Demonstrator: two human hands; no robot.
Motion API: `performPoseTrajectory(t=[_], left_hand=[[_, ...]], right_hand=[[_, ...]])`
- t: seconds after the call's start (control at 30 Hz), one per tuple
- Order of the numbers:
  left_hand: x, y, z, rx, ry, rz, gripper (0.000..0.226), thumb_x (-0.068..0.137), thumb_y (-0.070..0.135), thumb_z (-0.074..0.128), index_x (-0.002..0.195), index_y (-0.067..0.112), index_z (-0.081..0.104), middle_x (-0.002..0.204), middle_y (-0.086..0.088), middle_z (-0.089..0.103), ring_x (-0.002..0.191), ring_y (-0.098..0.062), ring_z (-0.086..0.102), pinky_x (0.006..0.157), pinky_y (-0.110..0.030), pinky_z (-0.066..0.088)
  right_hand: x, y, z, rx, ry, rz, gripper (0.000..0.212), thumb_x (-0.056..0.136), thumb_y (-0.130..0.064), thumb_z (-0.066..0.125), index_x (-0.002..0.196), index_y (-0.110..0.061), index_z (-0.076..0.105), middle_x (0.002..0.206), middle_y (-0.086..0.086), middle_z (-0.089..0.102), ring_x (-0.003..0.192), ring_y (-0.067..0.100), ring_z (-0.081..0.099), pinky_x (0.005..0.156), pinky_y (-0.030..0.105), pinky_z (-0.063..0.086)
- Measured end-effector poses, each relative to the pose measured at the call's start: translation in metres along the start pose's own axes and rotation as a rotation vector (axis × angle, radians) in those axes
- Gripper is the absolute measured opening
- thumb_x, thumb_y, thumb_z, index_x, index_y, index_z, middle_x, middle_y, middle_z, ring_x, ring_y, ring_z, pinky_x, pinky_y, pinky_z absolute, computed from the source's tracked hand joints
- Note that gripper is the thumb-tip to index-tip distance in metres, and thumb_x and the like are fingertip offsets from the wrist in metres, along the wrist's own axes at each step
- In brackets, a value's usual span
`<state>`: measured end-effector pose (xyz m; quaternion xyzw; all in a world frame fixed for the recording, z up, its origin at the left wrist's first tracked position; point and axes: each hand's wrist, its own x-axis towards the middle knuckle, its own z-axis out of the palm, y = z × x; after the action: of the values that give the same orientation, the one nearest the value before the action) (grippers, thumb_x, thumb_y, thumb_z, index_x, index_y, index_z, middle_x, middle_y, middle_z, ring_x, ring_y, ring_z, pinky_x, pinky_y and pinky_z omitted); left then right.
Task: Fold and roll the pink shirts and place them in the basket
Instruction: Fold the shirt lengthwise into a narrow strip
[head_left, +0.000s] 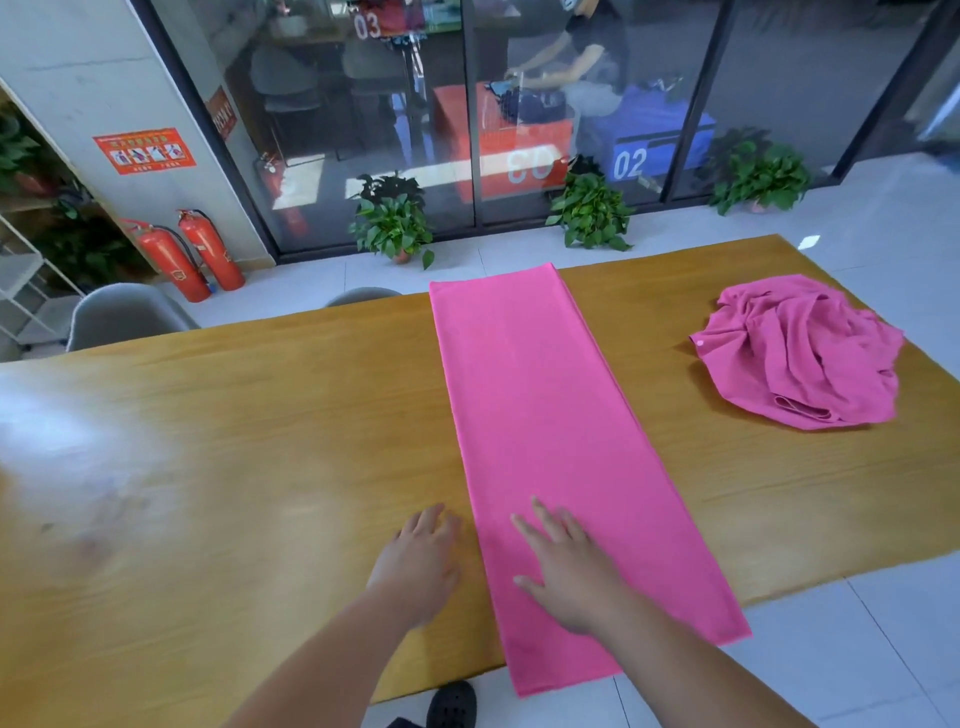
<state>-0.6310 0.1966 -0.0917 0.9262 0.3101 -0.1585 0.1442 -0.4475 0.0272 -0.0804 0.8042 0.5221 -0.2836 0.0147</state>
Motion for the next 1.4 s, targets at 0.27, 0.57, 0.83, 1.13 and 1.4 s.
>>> performPoseTrajectory(t=[0.27, 0.57, 0.83, 1.13, 1.4], left_hand=[[0.057, -0.077, -0.027, 0.061, 0.012, 0.025, 0.066, 0.105, 0.048, 0.054, 0.161, 0.029, 0.027, 0.174, -0.007, 0.004, 0.161, -0.032, 0.007, 0.124, -0.047, 0.032], [0.155, -0.060, -0.059, 0.115, 0.104, 0.281, 0.075, 0.109, 0.057, 0.033, 0.170, 0.028, -0.001, 0.177, -0.002, -0.016, 0.162, -0.030, -0.016, 0.132, -0.049, 0.005], [0.188, -0.104, -0.035, 0.194, 0.072, 0.331, 0.078, 0.104, 0.072, 0.007, 0.166, 0.033, -0.020, 0.173, 0.007, -0.029, 0.161, -0.029, -0.022, 0.132, -0.052, 0.002], [0.195, -0.112, -0.031, 0.152, 0.081, 0.359, 0.081, 0.103, 0.076, 0.015, 0.167, 0.037, -0.016, 0.174, 0.010, -0.024, 0.162, -0.027, -0.019, 0.132, -0.051, 0.001], [0.194, -0.110, -0.038, 0.038, 0.061, 0.343, 0.081, 0.102, 0.071, 0.038, 0.168, 0.041, 0.003, 0.176, 0.014, -0.012, 0.163, -0.023, -0.013, 0.133, -0.050, 0.003]], right_hand=[[0.019, -0.051, 0.003, -0.090, 0.107, 0.215, 0.071, 0.105, -0.066, 0.035, 0.164, -0.029, 0.026, 0.166, 0.003, 0.033, 0.149, 0.032, 0.032, 0.120, 0.053, 0.032], [0.039, -0.094, 0.051, -0.007, 0.107, 0.266, 0.092, 0.093, -0.077, 0.030, 0.168, -0.023, 0.022, 0.178, 0.006, 0.002, 0.162, 0.039, 0.009, 0.123, 0.060, 0.030], [0.055, -0.110, 0.021, -0.018, 0.135, 0.358, 0.061, 0.105, -0.055, 0.046, 0.156, -0.025, 0.036, 0.168, 0.004, 0.023, 0.149, 0.035, 0.029, 0.114, 0.051, 0.042], [0.080, -0.109, 0.012, 0.013, 0.188, 0.510, 0.048, 0.096, -0.054, 0.066, 0.132, -0.023, 0.055, 0.134, 0.003, 0.046, 0.116, 0.027, 0.049, 0.089, 0.042, 0.055], [0.078, -0.109, 0.009, 0.073, 0.224, 0.518, 0.059, 0.094, -0.034, 0.076, 0.146, -0.030, 0.049, 0.124, -0.004, 0.056, 0.110, 0.020, 0.060, 0.080, 0.036, 0.061]])
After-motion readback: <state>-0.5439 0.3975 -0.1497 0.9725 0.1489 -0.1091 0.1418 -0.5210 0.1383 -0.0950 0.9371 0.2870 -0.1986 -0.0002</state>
